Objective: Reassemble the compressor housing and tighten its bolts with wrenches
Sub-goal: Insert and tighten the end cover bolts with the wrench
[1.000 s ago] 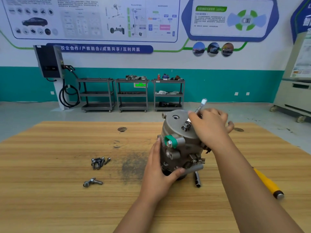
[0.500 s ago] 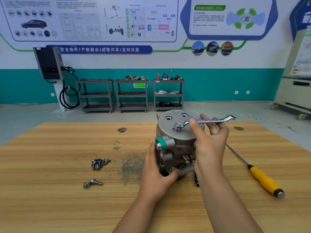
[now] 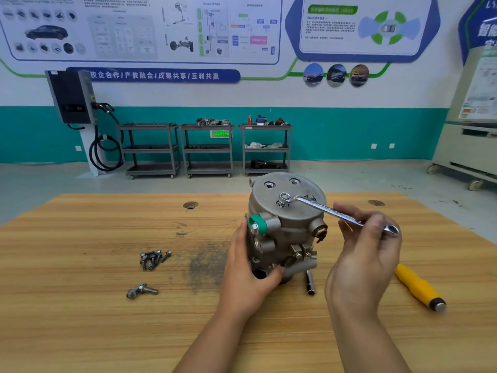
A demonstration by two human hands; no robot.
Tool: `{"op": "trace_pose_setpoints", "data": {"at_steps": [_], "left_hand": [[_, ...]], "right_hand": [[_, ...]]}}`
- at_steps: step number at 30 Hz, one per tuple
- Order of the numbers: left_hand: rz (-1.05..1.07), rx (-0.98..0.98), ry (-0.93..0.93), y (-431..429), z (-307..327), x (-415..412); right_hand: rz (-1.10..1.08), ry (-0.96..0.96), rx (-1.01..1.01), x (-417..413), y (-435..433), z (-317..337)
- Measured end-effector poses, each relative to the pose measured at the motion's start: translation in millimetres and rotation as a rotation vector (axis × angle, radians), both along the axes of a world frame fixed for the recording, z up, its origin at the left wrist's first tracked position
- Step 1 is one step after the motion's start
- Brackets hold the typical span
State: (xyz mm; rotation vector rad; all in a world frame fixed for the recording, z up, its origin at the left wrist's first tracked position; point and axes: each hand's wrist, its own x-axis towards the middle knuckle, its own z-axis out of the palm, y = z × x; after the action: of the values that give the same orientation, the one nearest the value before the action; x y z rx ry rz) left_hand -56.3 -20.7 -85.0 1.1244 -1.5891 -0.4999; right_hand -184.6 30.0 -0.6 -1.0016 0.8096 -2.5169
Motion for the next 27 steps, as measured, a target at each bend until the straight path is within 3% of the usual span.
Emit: {"op": "trace_pose_setpoints", "data": {"at_steps": [6,9,13,17,20,27], "left_hand": [[-0.004,-0.012,0.023,0,0,0],[-0.004,-0.024,0.033,0,0,1],[-0.029,0.012,0.057,-1,2,-1],[-0.058,0.013,-0.115,-1,1,-3],[-0.026,-0.027,0.036,3,5,-1],[-0.036,-0.012,0.025,2,2,2]], "right_hand": [[-0.009,0.273,-0.184,11,15,-20],[-0.074,0.561,-0.204,17,18,-33],[-0.323,0.956,-0.205,20,16,-33],[-0.347,1.079,-0.224,33,8,-11],[-0.392,1.197,-0.176,33,-4,10],[-0.391,1.342,0.172,27,-25,59]]}}
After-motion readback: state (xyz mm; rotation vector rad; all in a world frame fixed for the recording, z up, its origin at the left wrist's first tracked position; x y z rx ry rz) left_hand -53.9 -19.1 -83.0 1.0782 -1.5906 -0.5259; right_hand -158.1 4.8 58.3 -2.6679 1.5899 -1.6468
